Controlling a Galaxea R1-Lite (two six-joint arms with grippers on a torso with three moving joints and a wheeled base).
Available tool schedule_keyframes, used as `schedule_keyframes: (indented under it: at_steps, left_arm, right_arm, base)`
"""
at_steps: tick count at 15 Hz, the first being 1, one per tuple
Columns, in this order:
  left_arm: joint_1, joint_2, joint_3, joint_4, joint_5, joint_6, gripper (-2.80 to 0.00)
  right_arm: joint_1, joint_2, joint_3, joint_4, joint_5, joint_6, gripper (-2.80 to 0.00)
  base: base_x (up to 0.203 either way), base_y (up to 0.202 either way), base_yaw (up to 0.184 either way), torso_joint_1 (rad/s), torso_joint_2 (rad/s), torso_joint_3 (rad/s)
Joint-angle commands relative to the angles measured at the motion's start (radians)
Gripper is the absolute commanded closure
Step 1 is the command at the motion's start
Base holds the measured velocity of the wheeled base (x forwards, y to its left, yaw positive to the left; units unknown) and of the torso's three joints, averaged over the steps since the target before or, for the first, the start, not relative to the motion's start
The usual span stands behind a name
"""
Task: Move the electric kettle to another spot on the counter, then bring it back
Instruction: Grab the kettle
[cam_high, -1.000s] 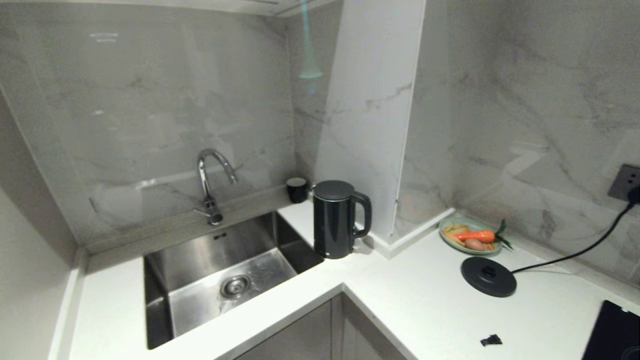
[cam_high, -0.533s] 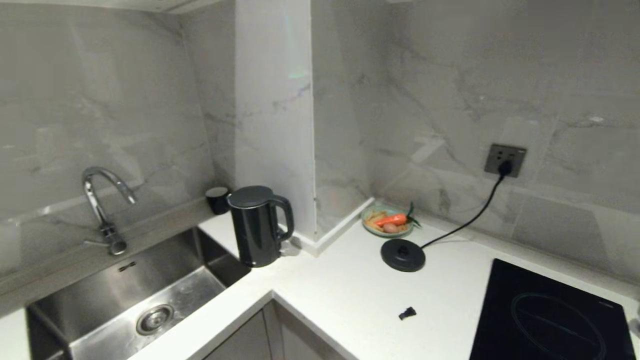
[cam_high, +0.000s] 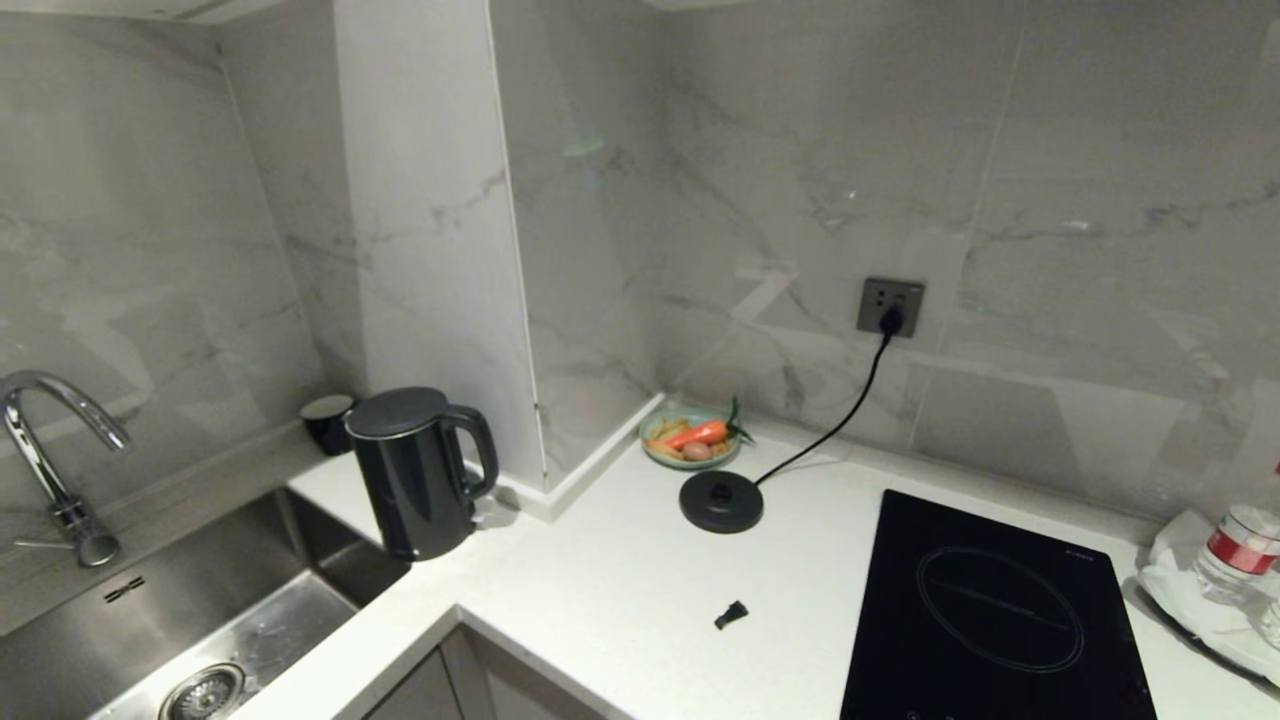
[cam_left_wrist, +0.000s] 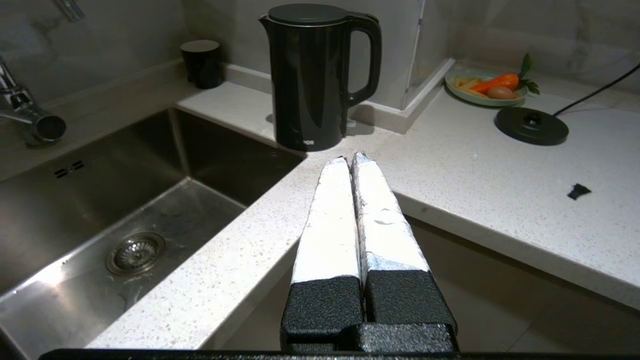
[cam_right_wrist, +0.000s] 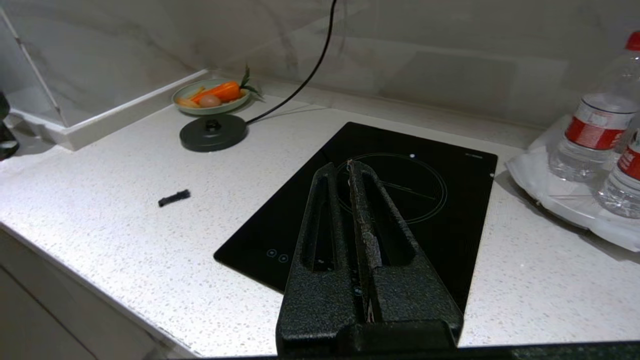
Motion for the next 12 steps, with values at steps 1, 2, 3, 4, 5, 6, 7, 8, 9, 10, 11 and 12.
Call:
schedule_keyframes:
  at_steps: [1,2,3,4,5,6,7,8,9,10,11,12]
  left_arm:
    - [0.0,0.0,0.0,0.0,0.0,0.0,0.0]
    - [0.0,0.0,0.0,0.0,0.0,0.0,0.0]
    - [0.0,0.0,0.0,0.0,0.0,0.0,0.0]
    - [0.0,0.0,0.0,0.0,0.0,0.0,0.0]
    - [0.0,0.0,0.0,0.0,0.0,0.0,0.0]
    - [0.0,0.0,0.0,0.0,0.0,0.0,0.0]
    - [0.0,0.0,0.0,0.0,0.0,-0.001,0.0]
    - [0.0,0.0,0.0,0.0,0.0,0.0,0.0]
    - [0.0,0.0,0.0,0.0,0.0,-0.002,0.0]
    - [0.0,0.0,0.0,0.0,0.0,0.0,0.0]
    - [0.0,0.0,0.0,0.0,0.0,0.0,0.0]
    - [0.0,0.0,0.0,0.0,0.0,0.0,0.0]
  right_arm:
    - [0.0,0.0,0.0,0.0,0.0,0.0,0.0]
    - [0.0,0.0,0.0,0.0,0.0,0.0,0.0]
    - [0.0,0.002,0.0,0.0,0.0,0.0,0.0]
    - [0.0,0.0,0.0,0.0,0.0,0.0,0.0]
    - [0.0,0.0,0.0,0.0,0.0,0.0,0.0]
    - [0.0,0.0,0.0,0.0,0.0,0.0,0.0]
    - [0.0,0.001,0.0,0.0,0.0,0.0,0.0]
    - [0.0,0.0,0.0,0.0,0.0,0.0,0.0]
    - [0.0,0.0,0.0,-0.001,0.0,0.0,0.0]
    - [0.0,0.0,0.0,0.0,0.0,0.0,0.0]
    - [0.0,0.0,0.0,0.0,0.0,0.0,0.0]
    - [0.0,0.0,0.0,0.0,0.0,0.0,0.0]
  base:
    - [0.0,0.0,0.0,0.0,0.0,0.0]
    - [0.0,0.0,0.0,0.0,0.0,0.0]
    - [0.0,0.0,0.0,0.0,0.0,0.0]
    - [0.0,0.0,0.0,0.0,0.0,0.0]
    - [0.0,0.0,0.0,0.0,0.0,0.0]
    - [0.0,0.0,0.0,0.0,0.0,0.0]
    - [0.0,0.0,0.0,0.0,0.0,0.0]
    - [0.0,0.0,0.0,0.0,0.0,0.0]
    - [0.0,0.0,0.0,0.0,0.0,0.0]
    - [0.0,0.0,0.0,0.0,0.0,0.0]
    - [0.0,0.0,0.0,0.0,0.0,0.0]
    - [0.0,0.0,0.0,0.0,0.0,0.0]
